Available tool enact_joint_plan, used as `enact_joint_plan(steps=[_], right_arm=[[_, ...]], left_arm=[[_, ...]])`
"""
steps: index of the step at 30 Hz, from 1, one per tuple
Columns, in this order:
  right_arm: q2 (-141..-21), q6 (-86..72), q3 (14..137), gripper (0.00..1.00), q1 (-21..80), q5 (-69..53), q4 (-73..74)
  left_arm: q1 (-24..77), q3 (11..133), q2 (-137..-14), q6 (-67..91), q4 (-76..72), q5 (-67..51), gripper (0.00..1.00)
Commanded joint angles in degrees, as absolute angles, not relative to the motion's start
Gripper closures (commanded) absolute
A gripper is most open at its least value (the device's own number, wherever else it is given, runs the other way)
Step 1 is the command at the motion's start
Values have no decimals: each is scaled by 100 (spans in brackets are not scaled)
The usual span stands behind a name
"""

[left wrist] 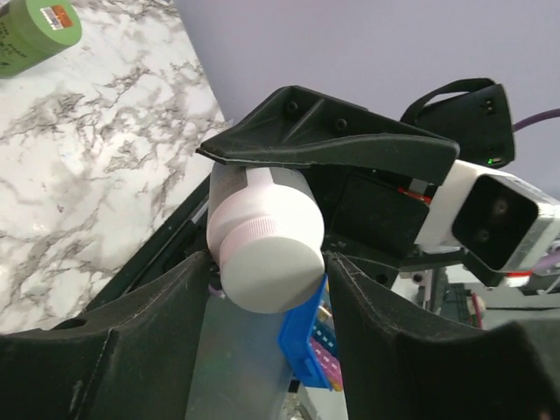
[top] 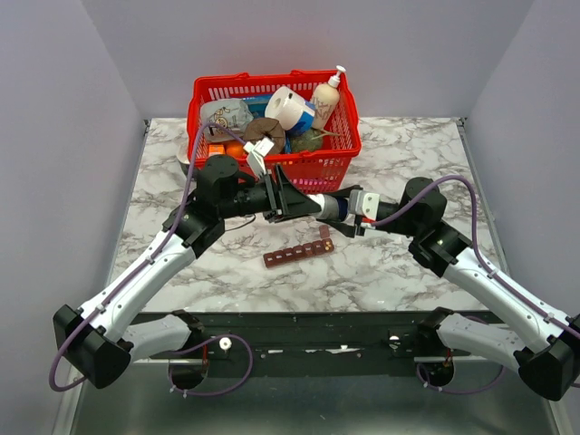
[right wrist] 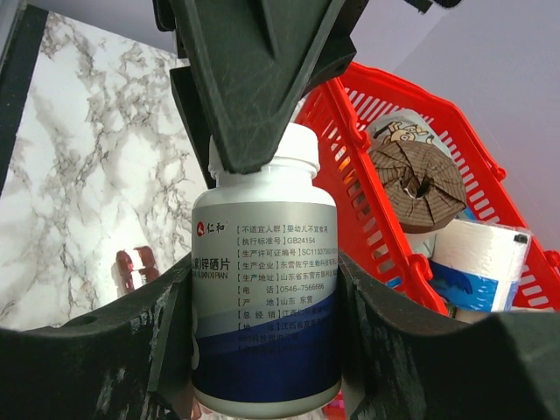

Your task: Sort the pills into containers

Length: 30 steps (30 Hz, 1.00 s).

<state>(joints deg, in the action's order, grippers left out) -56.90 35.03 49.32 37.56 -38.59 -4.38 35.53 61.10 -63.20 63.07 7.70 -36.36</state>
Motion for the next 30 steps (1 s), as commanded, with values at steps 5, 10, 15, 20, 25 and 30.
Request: enact_joint_plan(steps=[5,10,15,20,25,30], right_arm=[[-5660,3393,4860,99,3841,-3876,-501],[-5695,2559,4931,99,3841,-4332,-396],[-5774,1209,4975,99,3850,-5008,-439],[-5792,-392,4904,99,3841,-5589,-1282],[-5915,-1792,4878,100,3841,-6178,-2029],[-5941,-2329,4737,99,3841,-6337,-2276]], left_arm=[[3718,6530,-6565,5459,1476,-3480,67],[3727,6662,-6609,4467,1687,-3848,76],[3744,6636,-6504,3228,1521,-4517,73],[3753,6337,-6311,2761,635,-5613,70],[3753,6747,-6538,1736,1131,-6230,64],[3753,7224,-6820,1090,1907,-6249,40]])
